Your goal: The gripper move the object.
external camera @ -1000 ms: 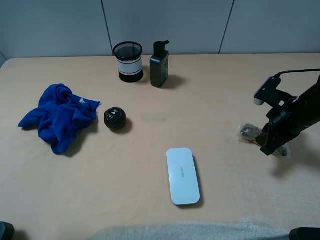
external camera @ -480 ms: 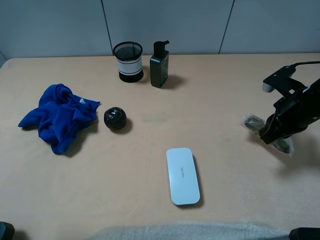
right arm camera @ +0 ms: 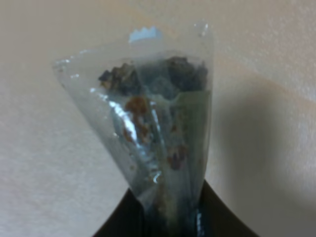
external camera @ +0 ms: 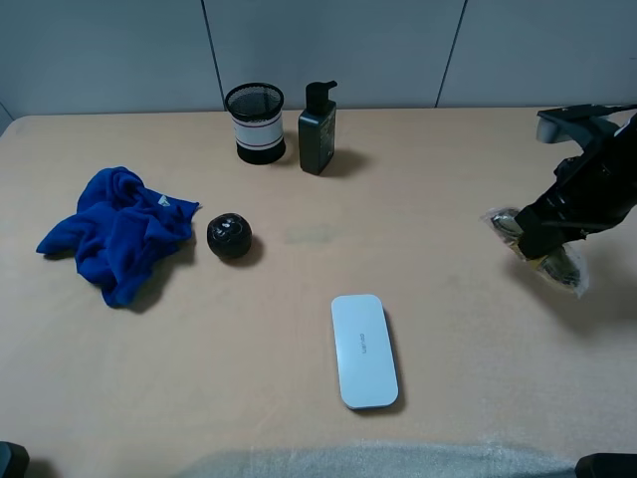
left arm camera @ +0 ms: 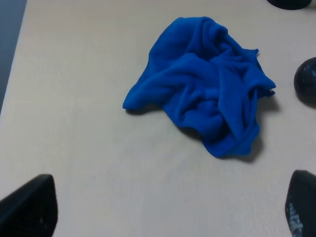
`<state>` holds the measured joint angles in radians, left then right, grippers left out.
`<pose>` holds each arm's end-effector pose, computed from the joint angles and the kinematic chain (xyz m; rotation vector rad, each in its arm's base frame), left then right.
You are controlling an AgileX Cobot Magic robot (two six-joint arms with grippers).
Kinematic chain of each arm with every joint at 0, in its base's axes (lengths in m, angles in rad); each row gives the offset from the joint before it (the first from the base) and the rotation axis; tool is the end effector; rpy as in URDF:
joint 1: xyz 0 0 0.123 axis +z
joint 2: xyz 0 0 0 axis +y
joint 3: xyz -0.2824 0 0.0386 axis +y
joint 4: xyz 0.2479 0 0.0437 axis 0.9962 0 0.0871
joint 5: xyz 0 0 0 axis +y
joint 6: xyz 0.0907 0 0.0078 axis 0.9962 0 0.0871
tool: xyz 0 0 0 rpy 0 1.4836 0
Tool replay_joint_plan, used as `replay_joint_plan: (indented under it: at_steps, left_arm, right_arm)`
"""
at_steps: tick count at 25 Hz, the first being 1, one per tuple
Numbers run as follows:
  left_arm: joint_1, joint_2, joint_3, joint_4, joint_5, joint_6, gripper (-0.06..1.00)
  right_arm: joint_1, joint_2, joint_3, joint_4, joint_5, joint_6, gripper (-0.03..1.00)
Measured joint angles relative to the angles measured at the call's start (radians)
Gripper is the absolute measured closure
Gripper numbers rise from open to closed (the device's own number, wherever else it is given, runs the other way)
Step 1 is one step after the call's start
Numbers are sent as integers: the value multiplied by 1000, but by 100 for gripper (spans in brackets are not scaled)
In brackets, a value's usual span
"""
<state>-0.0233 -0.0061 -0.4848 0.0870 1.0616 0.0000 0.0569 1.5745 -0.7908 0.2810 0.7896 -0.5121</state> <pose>-0.0041 0.0070 0.2731 0.0203 2.0523 0.0899 0.2539 0.0324 0.1724 -0.5651 2.9468 0.2759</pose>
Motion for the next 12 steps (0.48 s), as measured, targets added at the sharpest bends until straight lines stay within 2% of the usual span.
replay_joint_plan:
  at_steps: [4, 12]
  left_arm:
    - [0, 0, 0, 0, 0, 0, 2]
    - [0, 0, 0, 0, 0, 0, 2]
  right_arm:
    - [20, 0, -60, -20, 72, 99, 86]
    - [140, 0, -189, -58, 144, 318, 86]
